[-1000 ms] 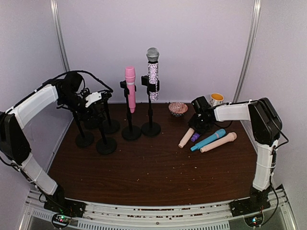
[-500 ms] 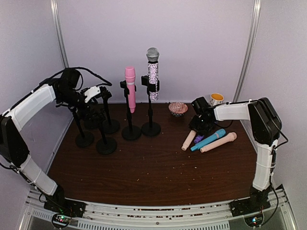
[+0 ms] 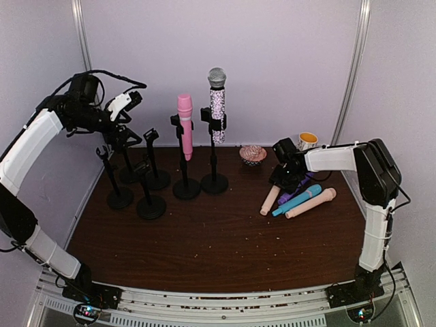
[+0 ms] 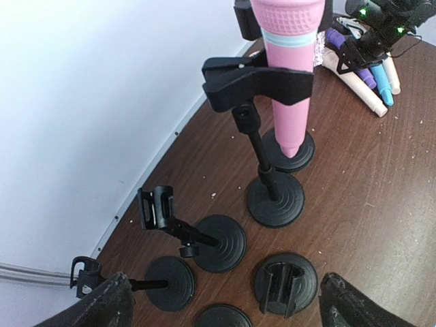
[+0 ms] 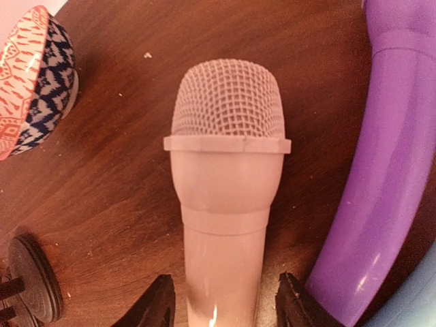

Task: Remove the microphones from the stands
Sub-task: Place the microphone at the center of the board, then pick up the microphone stand with the microphone from the center of the board.

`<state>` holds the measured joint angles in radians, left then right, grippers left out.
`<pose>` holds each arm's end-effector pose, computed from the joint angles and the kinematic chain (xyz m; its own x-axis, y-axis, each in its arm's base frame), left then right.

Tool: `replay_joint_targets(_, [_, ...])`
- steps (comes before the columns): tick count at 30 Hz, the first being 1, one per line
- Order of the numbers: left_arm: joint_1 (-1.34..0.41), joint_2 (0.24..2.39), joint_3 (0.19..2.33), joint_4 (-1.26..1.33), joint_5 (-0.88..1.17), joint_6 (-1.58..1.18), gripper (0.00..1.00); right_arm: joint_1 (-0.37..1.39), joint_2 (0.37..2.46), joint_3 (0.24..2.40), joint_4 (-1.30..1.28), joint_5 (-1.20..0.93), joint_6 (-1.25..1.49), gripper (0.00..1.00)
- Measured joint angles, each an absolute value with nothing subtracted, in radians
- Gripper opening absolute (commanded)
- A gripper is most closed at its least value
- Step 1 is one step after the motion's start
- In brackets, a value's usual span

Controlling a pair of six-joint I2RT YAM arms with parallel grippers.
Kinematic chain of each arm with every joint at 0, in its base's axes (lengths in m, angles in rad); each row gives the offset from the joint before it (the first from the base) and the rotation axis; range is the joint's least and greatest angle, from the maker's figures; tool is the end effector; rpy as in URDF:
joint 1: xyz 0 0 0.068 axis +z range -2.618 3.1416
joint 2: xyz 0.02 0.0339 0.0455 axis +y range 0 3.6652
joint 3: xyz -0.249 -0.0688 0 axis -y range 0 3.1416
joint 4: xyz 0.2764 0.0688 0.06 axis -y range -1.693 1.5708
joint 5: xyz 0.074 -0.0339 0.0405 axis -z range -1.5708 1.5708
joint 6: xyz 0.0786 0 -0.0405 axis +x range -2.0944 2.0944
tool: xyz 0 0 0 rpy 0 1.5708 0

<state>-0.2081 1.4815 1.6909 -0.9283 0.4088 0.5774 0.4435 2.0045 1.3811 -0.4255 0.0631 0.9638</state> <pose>0.3513 -0.1061 0.3814 -0.2767 0.5703 -0.7734 0.7558 0.6262 0.1914 0.4177 0.1929 0.0946 -0.7751 0.5393 -0.3293 0.4151 0.8274 0.3783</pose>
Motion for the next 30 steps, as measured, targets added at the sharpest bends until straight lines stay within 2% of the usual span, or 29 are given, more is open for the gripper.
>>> replay_joint_targets(4, [-0.196,1.467,1.695,-0.921,0.408,0.525,0.98,0.464,1.933,1.365,-0.402,0.087,0.930,0.60])
replay_joint_targets(6, [-0.181,1.462,1.695,-0.912,0.410,0.489,0.98,0.492,1.872,1.353,-0.365,0.126,0.891,0.77])
replay_joint_targets(7, [-0.172,1.462,1.695,-0.908,0.412,0.471,0.98,0.517,1.830,1.340,-0.346,0.159,0.868,0.96])
replay_joint_targets(8, [-0.166,1.461,1.695,-0.905,0.413,0.458,0.98,0.553,1.775,1.317,-0.312,0.204,0.834,1.00])
replay_joint_targets(14, [-0.154,1.458,1.695,-0.889,0.435,0.414,0.98,0.865,1.406,1.009,0.052,0.445,0.598,1.00])
replay_joint_targets(18, [-0.152,1.458,1.695,-0.889,0.473,0.400,0.98,0.896,1.315,0.929,0.228,0.419,0.452,1.00])
replay_joint_targets(21, [-0.152,1.458,1.695,-0.889,0.509,0.387,0.98,0.884,1.338,1.010,0.215,0.357,0.364,1.00])
replay_joint_targets(30, [-0.151,1.459,1.694,-0.905,0.614,0.371,0.98,0.876,1.559,1.588,-0.017,0.184,0.101,1.00])
